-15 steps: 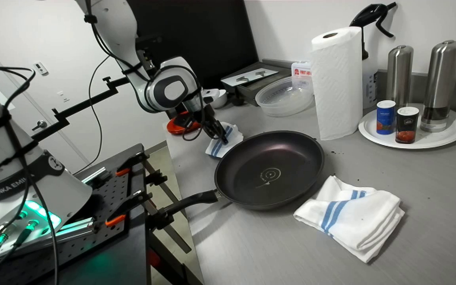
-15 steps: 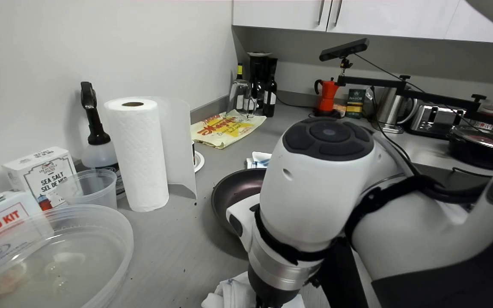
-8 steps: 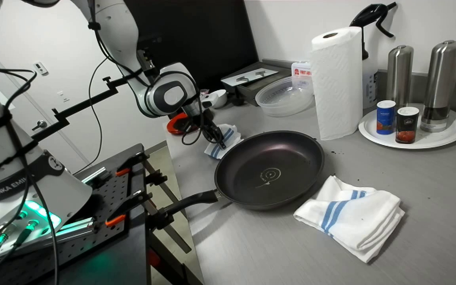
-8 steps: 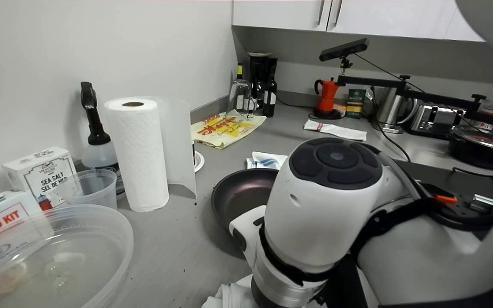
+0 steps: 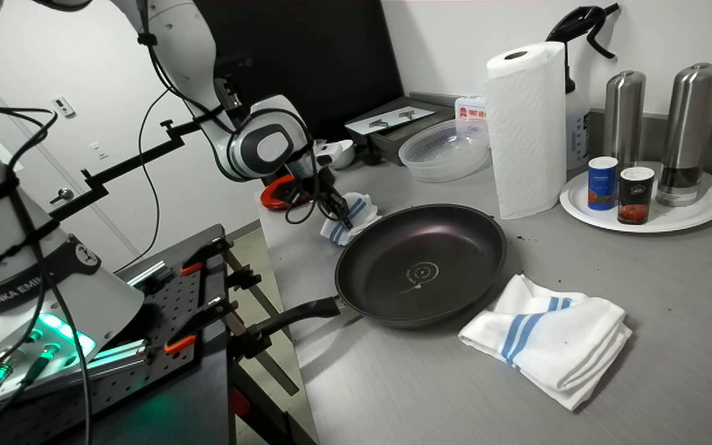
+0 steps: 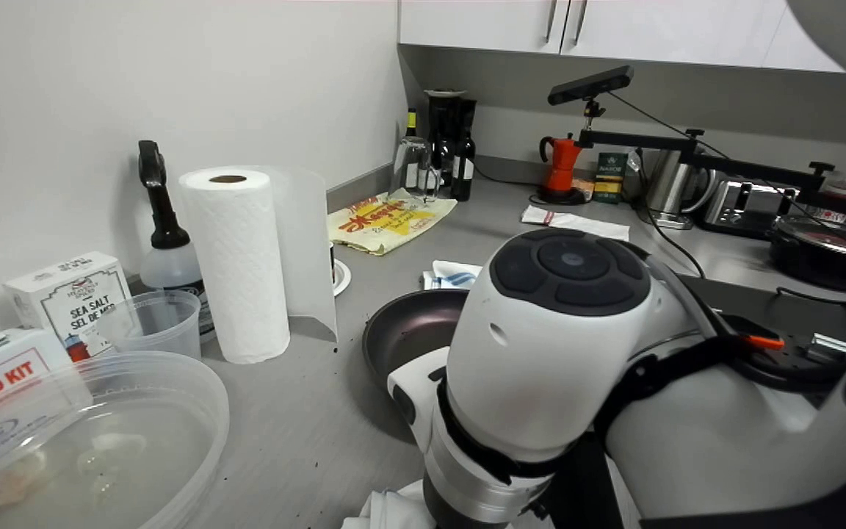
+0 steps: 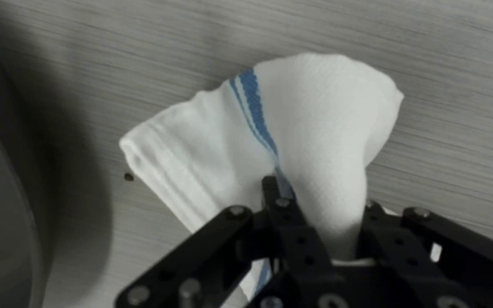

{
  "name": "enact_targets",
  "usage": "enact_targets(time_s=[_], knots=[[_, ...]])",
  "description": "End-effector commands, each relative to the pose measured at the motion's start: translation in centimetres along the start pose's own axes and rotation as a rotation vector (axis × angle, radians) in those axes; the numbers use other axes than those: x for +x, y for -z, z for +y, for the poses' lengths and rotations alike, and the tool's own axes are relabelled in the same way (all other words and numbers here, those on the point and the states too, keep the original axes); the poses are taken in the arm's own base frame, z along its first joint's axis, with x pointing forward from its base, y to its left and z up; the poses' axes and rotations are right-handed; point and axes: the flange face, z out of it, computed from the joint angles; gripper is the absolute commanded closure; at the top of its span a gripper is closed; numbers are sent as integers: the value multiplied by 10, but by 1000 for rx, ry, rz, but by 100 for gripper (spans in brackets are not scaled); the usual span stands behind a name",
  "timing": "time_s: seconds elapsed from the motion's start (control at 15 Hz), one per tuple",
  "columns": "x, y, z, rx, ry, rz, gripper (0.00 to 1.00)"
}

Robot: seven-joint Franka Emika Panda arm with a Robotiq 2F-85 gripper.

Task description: Pick up the towel and wide the frying pan

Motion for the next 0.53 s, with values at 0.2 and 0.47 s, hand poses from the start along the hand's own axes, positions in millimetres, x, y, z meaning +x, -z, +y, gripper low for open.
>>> enact_targets(time_s=[0.2, 0.47], knots=[[11, 21, 1, 27, -18, 19, 94], [23, 48, 14, 57, -36, 25, 94]])
